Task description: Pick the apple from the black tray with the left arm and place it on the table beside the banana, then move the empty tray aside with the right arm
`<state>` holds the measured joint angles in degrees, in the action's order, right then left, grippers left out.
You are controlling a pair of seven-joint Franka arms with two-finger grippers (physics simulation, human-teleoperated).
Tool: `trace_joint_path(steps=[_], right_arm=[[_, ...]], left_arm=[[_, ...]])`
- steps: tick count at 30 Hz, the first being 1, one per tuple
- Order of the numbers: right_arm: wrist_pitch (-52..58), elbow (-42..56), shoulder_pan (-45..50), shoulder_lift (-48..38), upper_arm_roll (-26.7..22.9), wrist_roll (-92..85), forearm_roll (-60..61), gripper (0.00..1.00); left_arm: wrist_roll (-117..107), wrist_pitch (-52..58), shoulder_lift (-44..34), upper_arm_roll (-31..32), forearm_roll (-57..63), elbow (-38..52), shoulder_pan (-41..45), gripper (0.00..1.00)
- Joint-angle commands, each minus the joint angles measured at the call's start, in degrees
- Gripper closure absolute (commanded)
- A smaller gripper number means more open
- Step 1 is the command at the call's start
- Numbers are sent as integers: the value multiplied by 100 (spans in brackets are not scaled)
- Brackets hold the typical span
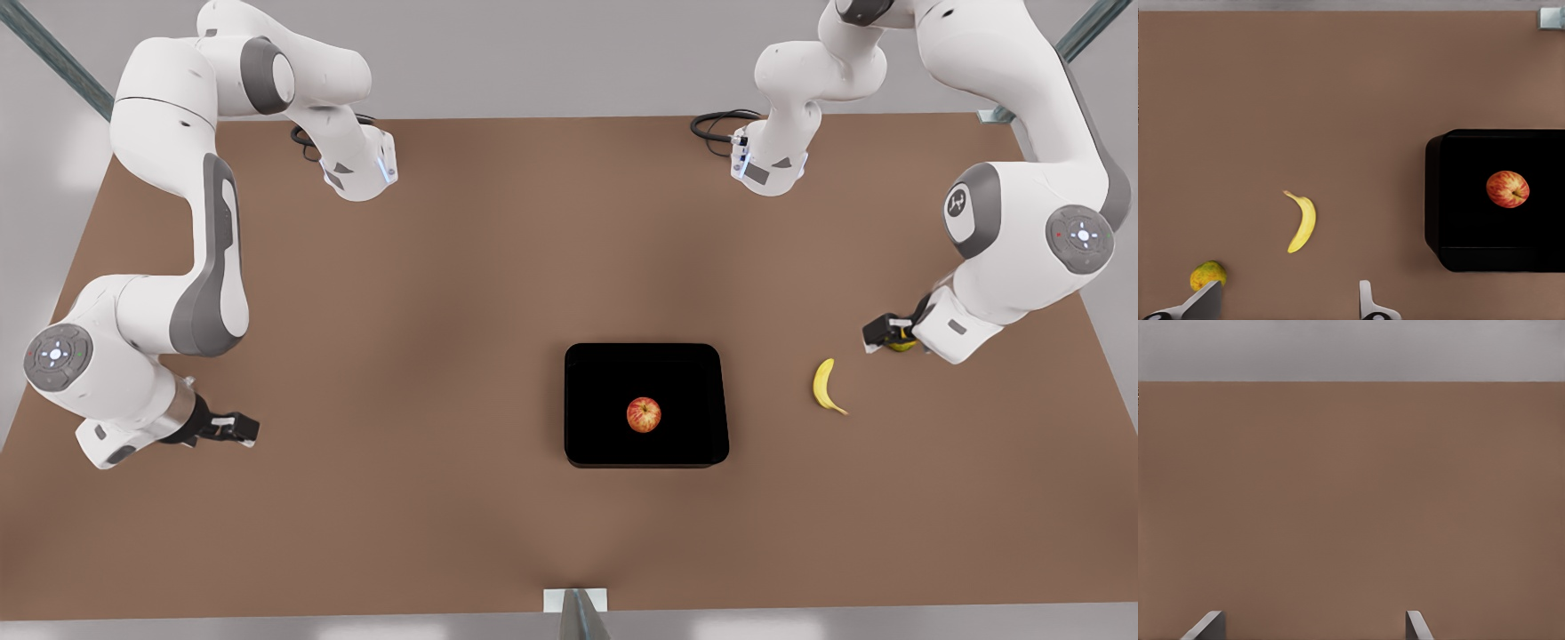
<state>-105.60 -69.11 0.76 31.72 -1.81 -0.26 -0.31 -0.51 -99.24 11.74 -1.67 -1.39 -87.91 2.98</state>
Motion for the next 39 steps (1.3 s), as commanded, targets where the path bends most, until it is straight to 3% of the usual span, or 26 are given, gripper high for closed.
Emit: trace_joint_path(steps=[1, 5, 8, 10, 12, 14, 19, 21, 39], right_arm=[[-233, 3, 3, -8, 5, -18, 5, 0], [-530, 21, 3, 484, 14, -27, -13, 0], [-1225, 21, -15, 985, -3, -18, -13, 0], [-1217, 38, -15, 985, -21, -27, -13, 0], [-646, 38, 12, 599, -12, -27, -22, 0], [-31, 56, 3, 256, -30, -27, -13, 0], [75, 56, -6, 106, -48, -18, 5, 0], [66, 100, -6, 115, -30, -18, 5, 0], [66, 100, -6, 115, -21, -18, 5, 0]], left_arm=[[-160, -219, -5, 0, 25, -7, 0, 0], [-54, -641, 336, 61, -380, 45, 211, 0], [-2241, -685, 654, 185, 139, 318, 2012, 0], [-3943, -1395, 794, 185, 113, 380, 2794, 0], [-5599, -1959, 1479, 185, 174, 572, 3515, 0], [-6277, -1819, 2368, 158, 657, 1241, 3850, 0], [-4185, -1801, 2596, 141, 763, 1013, 3173, 0], [-3834, -2275, 2614, 150, 737, 538, 3042, 0], [-3596, -3445, 3607, 150, 728, 555, 2901, 0]])
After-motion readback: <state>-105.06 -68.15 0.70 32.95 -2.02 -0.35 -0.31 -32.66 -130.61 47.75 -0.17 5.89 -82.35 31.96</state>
